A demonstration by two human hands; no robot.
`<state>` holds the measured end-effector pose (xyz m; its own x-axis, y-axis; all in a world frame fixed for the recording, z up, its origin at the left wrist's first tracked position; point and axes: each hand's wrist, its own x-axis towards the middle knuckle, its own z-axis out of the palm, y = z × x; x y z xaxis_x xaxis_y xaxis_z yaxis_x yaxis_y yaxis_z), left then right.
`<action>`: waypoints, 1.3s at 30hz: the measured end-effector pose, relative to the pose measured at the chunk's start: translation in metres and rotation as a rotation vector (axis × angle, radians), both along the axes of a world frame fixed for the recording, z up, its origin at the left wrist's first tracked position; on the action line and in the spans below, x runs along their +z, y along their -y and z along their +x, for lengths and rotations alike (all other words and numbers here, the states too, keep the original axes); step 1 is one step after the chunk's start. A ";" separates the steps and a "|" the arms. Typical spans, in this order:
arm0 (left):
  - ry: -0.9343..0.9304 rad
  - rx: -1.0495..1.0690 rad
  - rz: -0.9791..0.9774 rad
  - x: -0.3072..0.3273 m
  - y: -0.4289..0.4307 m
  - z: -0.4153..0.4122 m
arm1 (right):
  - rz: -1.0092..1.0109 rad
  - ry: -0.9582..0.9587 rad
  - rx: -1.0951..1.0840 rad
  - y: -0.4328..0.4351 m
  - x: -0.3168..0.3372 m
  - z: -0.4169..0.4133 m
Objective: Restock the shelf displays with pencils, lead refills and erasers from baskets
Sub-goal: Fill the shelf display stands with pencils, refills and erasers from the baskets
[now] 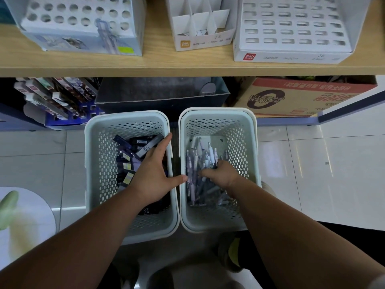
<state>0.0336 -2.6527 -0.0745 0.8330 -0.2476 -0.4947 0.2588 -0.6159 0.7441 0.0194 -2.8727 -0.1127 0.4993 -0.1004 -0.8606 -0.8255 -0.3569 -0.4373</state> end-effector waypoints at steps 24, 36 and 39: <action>0.125 -0.010 0.184 0.014 0.006 -0.002 | 0.052 0.255 -0.156 0.014 0.041 -0.011; -0.019 0.370 -0.308 0.085 0.045 0.021 | 0.140 0.463 0.164 -0.006 0.111 0.018; -0.018 0.446 -0.417 0.106 0.050 0.022 | 0.143 0.491 0.242 -0.017 0.134 0.022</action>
<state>0.0558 -2.7026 0.0318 0.8935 -0.0527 -0.4460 0.4394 -0.1026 0.8924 0.0414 -2.8562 0.0208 0.8386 0.1673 -0.5185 -0.4153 -0.4197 -0.8071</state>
